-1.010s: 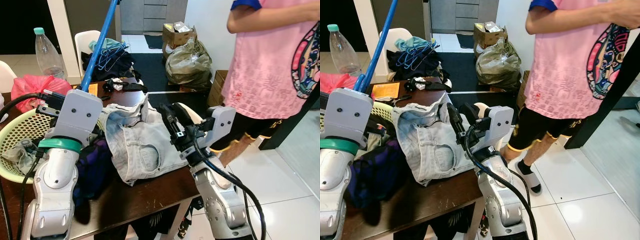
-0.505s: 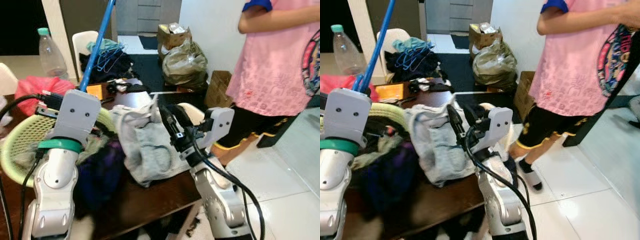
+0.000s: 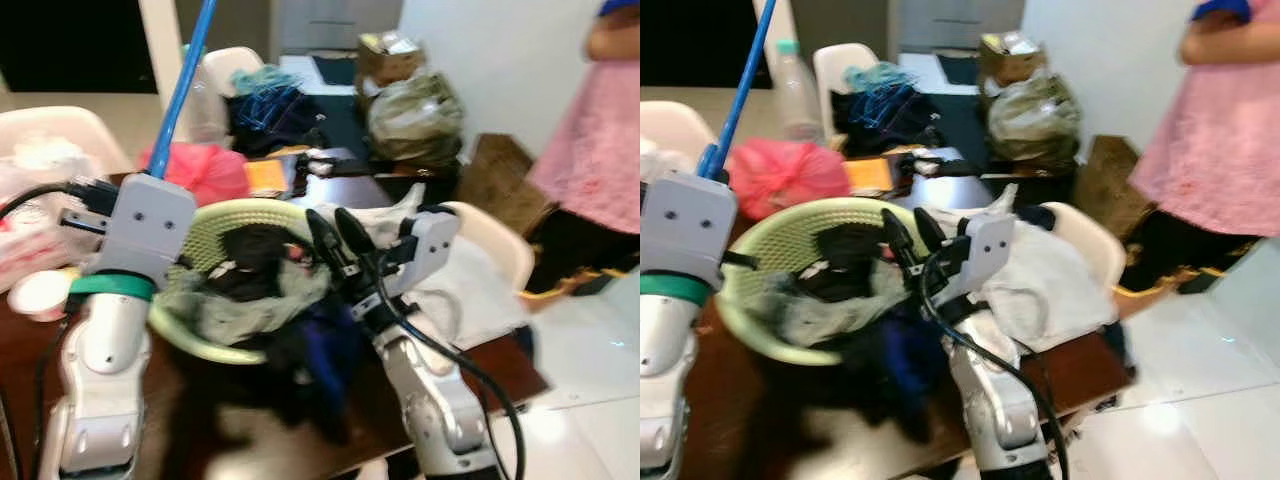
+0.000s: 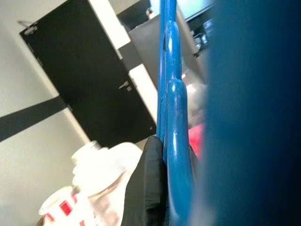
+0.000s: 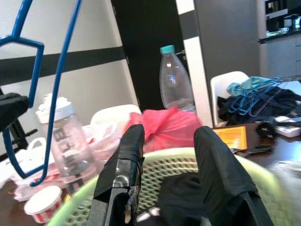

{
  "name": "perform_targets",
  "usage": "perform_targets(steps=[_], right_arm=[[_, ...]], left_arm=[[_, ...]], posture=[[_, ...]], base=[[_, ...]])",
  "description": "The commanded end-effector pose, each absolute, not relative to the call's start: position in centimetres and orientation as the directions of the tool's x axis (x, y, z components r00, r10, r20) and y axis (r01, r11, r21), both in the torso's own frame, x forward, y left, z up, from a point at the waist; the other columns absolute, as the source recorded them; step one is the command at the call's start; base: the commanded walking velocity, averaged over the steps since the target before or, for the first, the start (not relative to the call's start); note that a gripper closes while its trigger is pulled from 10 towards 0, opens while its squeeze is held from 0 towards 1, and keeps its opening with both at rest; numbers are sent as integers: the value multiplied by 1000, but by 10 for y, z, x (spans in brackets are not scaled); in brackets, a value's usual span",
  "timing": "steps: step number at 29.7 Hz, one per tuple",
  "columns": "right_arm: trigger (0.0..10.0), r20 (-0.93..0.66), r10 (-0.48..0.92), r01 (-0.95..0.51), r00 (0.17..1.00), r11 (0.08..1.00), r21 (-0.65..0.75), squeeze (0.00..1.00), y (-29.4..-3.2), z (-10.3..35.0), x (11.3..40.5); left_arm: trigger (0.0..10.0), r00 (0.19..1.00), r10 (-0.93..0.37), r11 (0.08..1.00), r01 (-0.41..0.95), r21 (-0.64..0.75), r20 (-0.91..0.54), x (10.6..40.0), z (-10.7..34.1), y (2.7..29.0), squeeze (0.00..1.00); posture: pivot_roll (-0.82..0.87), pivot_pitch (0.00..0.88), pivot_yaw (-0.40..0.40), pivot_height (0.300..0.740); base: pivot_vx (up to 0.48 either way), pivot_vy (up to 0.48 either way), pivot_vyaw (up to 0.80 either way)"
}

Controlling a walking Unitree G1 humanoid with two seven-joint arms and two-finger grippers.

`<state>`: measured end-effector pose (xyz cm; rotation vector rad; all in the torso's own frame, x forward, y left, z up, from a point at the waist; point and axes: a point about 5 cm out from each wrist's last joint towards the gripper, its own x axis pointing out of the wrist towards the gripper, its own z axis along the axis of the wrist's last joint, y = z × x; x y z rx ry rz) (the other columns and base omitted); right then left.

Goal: Hang hanger

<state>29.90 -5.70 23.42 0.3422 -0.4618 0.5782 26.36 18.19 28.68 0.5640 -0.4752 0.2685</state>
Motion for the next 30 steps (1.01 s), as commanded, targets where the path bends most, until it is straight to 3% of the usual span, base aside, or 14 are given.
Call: perform_targets(steps=[1, 6, 19, 26, 29, 30], right_arm=[[10000, 508, 427, -580, 748, 792, 189, 0, -61, 233, 299], [10000, 508, 427, -580, 748, 792, 189, 0, -61, 233, 298], [10000, 509, 429, -584, 746, 790, 190, 0, -60, 232, 298], [10000, 494, 514, -647, 702, 750, 139, 0, -52, 230, 295], [10000, 449, 627, -716, 637, 696, 44, 0, -40, 229, 298], [10000, 402, 677, -737, 616, 676, -9, 0, -31, 227, 304]], left_arm=[[10000, 857, 103, 812, -366, 455, 505, 262, 286, 179, 0], [10000, 858, 102, 814, -363, 454, 504, 262, 286, 179, 0], [10000, 861, 102, 821, -356, 447, 498, 262, 286, 179, 0], [10000, 875, 98, 834, -332, 440, 475, 263, 286, 182, 0], [10000, 893, 104, 757, -356, 548, 437, 264, 289, 199, 0], [10000, 894, 132, 653, -403, 641, 427, 261, 291, 214, 0]], posture=[[101, 55, 13, 740], [102, 56, 15, 740], [104, 58, 17, 740], [105, 59, 19, 740], [129, 71, 5, 740], [156, 86, -11, 740]], base=[[0, -480, 0], [0, -415, 0], [0, 0, 0], [0, 0, 0], [0, 0, 0], [0, 0, 0]])
